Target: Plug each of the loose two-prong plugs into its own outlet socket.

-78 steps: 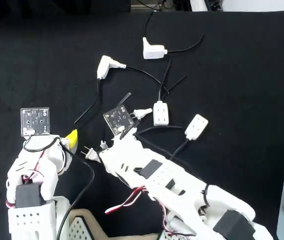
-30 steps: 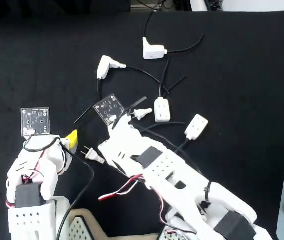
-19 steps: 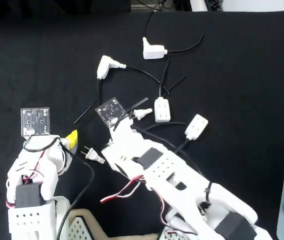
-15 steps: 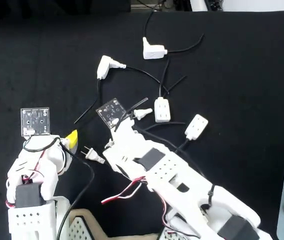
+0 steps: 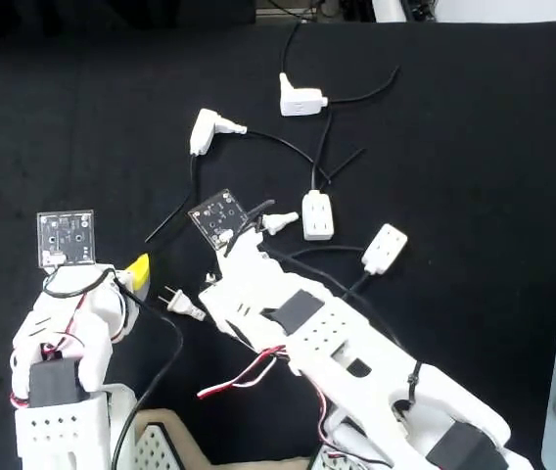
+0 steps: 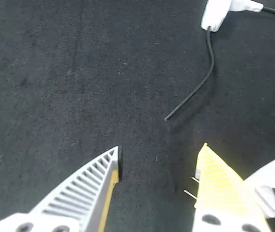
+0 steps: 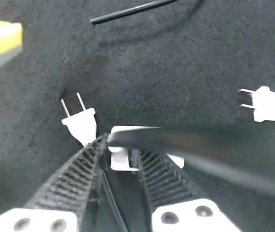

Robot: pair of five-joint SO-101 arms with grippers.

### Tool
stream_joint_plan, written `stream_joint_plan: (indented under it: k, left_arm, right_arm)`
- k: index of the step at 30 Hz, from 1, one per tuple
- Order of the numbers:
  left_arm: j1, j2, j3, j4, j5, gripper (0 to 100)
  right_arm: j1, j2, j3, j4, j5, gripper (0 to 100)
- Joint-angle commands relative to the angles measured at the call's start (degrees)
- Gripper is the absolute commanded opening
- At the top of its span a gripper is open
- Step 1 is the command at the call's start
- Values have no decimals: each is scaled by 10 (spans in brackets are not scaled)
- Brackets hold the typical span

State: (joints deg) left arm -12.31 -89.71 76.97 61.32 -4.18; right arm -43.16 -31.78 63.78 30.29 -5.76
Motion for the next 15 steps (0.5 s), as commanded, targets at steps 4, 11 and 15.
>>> stream_joint_plan:
  k: [4, 11, 15]
  left_arm:
    - [-10, -3, 13, -31, 0, 256]
    - [-10, -3, 14, -31, 0, 256]
    - [-10, -3, 14, -31, 0, 256]
  right_arm:
    - [11, -17, 4, -13, -2, 25]
    - [11, 12, 4, -13, 0, 12]
    - [11, 89, -9, -14, 8, 11]
